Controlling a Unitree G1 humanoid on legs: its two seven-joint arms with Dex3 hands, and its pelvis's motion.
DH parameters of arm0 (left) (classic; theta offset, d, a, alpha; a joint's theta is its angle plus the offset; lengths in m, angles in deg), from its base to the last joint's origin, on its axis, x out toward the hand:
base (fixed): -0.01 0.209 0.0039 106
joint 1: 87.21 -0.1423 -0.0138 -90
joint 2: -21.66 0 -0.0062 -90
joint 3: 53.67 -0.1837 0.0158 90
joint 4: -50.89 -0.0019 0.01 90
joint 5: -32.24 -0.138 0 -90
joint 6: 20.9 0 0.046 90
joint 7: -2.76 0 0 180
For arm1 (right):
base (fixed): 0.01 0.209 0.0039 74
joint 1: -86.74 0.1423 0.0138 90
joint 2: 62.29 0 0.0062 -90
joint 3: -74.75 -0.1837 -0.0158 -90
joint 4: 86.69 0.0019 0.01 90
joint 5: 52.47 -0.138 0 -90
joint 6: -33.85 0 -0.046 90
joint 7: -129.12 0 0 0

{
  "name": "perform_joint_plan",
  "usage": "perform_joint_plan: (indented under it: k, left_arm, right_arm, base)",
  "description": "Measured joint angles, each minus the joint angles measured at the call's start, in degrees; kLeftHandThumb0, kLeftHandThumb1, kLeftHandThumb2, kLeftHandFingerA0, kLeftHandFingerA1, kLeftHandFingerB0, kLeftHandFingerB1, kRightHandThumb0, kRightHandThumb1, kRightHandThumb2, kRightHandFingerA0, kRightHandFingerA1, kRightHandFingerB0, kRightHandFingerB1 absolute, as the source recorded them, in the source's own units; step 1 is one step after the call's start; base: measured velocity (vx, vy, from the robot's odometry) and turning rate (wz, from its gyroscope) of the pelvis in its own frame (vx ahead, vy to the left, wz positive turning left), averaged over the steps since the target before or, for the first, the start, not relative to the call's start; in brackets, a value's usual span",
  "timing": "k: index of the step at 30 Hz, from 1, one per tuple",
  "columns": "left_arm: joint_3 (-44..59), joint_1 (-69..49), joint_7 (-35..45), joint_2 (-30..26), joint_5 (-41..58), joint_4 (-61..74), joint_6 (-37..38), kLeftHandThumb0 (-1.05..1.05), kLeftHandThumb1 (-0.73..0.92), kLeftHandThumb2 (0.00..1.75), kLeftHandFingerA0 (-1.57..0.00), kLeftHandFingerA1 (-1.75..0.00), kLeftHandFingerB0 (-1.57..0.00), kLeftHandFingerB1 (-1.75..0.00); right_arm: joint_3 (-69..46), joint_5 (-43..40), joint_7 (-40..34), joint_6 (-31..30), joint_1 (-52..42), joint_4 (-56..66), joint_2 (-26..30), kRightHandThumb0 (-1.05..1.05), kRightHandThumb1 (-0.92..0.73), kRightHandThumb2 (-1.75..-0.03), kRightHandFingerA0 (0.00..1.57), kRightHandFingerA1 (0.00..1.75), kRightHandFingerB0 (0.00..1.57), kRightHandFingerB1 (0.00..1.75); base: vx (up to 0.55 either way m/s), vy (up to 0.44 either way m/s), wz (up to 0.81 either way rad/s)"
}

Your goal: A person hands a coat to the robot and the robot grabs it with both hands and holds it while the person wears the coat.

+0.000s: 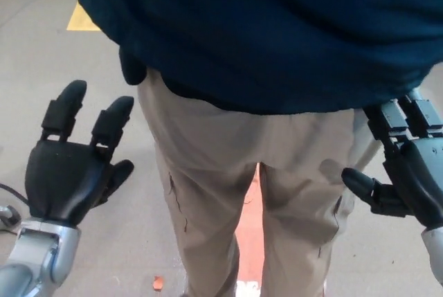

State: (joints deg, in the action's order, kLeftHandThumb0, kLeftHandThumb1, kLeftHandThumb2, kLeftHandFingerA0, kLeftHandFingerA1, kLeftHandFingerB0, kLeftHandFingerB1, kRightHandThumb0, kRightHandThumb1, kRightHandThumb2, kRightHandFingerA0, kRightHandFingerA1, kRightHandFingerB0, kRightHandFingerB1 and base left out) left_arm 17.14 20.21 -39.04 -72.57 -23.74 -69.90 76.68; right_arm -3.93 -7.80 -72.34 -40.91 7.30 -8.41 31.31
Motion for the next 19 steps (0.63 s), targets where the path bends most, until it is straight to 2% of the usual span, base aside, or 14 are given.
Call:
perform_joint_plan:
  k: [5,6,7,8,9,11,12,13,14,15,16,18,19]
  left_arm:
    - [-0.9,-0.2,1.9,0.4,0.1,-0.1,0.0,-0.74,0.9,0.68,-0.35,-0.32,-0.37,-0.32]
    - [-1.0,-0.2,2.1,0.4,0.1,-0.1,0.0,-0.72,0.73,1.07,-0.29,-0.47,-0.32,-0.47]
    - [-1.2,-0.2,2.5,0.4,0.2,-0.1,0.0,-0.72,0.73,1.07,-0.29,-0.47,-0.32,-0.47]
    - [-1.4,-0.3,2.8,0.4,0.2,-0.2,0.0,-0.76,0.91,0.65,-0.37,-0.31,-0.4,-0.31]
    - [-1.7,-0.4,3.2,0.4,0.2,-0.3,0.0,-0.76,0.92,0.66,-0.38,-0.32,-0.4,-0.31]
    - [-2.1,-0.5,3.9,0.4,0.2,-0.6,0.0,-0.75,0.92,0.66,-0.38,-0.32,-0.4,-0.31]
    - [-2.3,-0.6,4.3,0.4,0.2,-0.8,0.0,-0.72,0.74,1.08,-0.29,-0.47,-0.33,-0.47]
    - [-2.5,-0.7,4.6,0.4,0.2,-1.0,0.0,-0.72,0.74,1.08,-0.29,-0.47,-0.33,-0.47]
    - [-2.5,-0.8,4.8,0.4,0.2,-1.1,0.0,-0.73,0.74,1.09,-0.26,-0.45,-0.32,-0.47]
    - [-2.6,-0.9,5.0,0.4,0.2,-1.1,0.0,-0.74,0.91,0.68,-0.34,-0.32,-0.39,-0.32]
    - [-2.6,-1.1,5.4,0.4,0.2,-1.3,0.0,-0.73,0.9,0.68,-0.34,-0.31,-0.38,-0.32]
    - [-2.6,-1.6,6.1,0.4,0.4,-1.5,0.0,-0.72,0.9,0.68,-0.35,-0.32,-0.37,-0.32]
    - [-2.7,-1.7,6.4,0.4,0.5,-1.5,0.0,-0.71,0.72,1.06,-0.27,-0.46,-0.28,-0.45]
  right_arm:
    - [1.1,0.0,4.6,-2.2,0.3,0.8,0.9,-0.72,-0.67,-1.0,0.03,0.28,0.05,0.4]
    - [1.3,0.0,5.2,-2.5,0.3,0.8,0.9,-0.72,-0.67,-1.0,0.03,0.28,0.05,0.4]
    - [1.6,0.0,6.4,-3.1,0.3,0.8,1.1,-0.72,-0.67,-1.0,0.03,0.28,0.05,0.4]
    - [1.9,0.0,7.4,-3.6,0.3,0.8,1.1,-0.72,-0.67,-0.99,0.01,0.27,0.06,0.4]
    - [2.2,0.1,8.6,-4.2,0.3,0.8,1.2,-0.73,-0.66,-0.98,0.02,0.3,0.12,0.43]
    - [2.8,0.1,10.6,-5.2,0.3,0.8,1.4,-0.72,-0.65,-0.98,0.0,0.32,0.14,0.44]
    - [3.2,0.1,11.7,-5.8,0.3,0.9,1.6,-0.68,-0.81,-0.65,0.12,0.22,0.18,0.28]
    - [3.5,0.1,12.6,-6.2,0.3,0.9,1.7,-0.68,-0.81,-0.65,0.12,0.22,0.18,0.28]
    - [3.7,0.2,13.3,-6.6,0.4,0.9,1.8,-0.34,-0.54,-1.08,0.0,0.48,0.0,0.45]
    - [4.0,0.2,14.1,-7.0,0.4,1.0,1.8,-0.34,-0.54,-1.08,0.0,0.48,0.0,0.45]
    - [4.3,0.2,15.2,-7.5,0.4,1.0,2.0,-0.33,-0.56,-1.09,0.0,0.48,0.0,0.45]
    - [5.1,0.2,17.6,-8.7,0.5,1.1,2.2,-0.33,-0.57,-1.09,0.0,0.47,0.0,0.45]
    - [5.4,0.2,18.4,-9.1,0.5,1.1,2.3,-0.33,-0.58,-1.09,0.0,0.47,0.0,0.45]
  base:
    - [0.0,0.0,0.0]
    - [0.0,0.0,0.0]
    - [0.0,0.0,0.0]
    - [0.0,0.0,0.0]
    - [0.0,0.0,0.0]
    - [0.0,0.0,0.0]
    - [0.0,0.0,0.0]
    - [0.0,0.0,0.0]
    - [0.0,0.0,0.0]
    - [0.0,0.0,0.0]
    - [0.0,0.0,0.0]
    - [0.0,0.0,0.0]
    - [0.0,0.0,0.0]
